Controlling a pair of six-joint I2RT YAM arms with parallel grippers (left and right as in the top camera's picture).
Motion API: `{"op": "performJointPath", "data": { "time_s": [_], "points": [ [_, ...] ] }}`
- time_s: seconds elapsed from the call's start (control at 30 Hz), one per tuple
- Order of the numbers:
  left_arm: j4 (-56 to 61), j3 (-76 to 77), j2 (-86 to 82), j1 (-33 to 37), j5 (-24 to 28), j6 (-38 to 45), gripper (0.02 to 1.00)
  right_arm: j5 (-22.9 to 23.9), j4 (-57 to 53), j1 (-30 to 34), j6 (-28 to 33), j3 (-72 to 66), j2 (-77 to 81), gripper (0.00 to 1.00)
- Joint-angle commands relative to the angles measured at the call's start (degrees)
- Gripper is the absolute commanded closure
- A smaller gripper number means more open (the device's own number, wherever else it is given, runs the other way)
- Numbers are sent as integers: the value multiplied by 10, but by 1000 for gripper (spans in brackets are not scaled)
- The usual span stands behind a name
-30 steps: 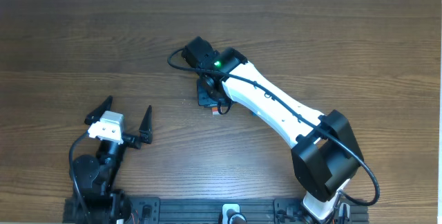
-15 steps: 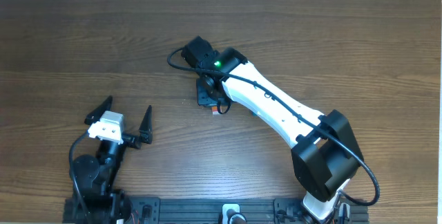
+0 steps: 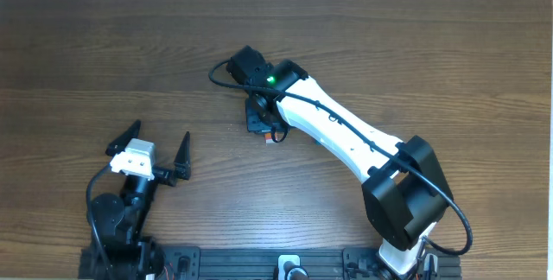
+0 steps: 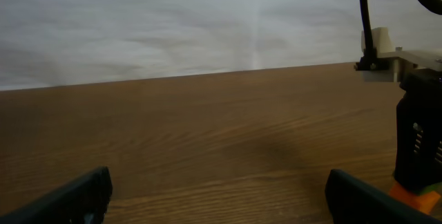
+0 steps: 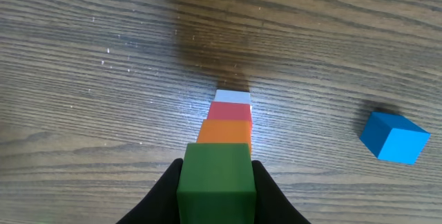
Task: Stack Cubes
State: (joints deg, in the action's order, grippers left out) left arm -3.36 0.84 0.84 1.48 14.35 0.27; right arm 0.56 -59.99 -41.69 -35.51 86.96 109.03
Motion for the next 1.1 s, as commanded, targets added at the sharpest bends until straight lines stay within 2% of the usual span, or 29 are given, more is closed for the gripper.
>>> {"op": "performJointPath", "data": {
  "time_s": [0.03,1.1],
  "points": [
    [3,-5,-5,3,-5,10,18,6,-3,-3,2,12,8,989],
    [3,-5,-5,3,-5,10,18,6,-5,-4,0,10,19,985]
  ]
}}
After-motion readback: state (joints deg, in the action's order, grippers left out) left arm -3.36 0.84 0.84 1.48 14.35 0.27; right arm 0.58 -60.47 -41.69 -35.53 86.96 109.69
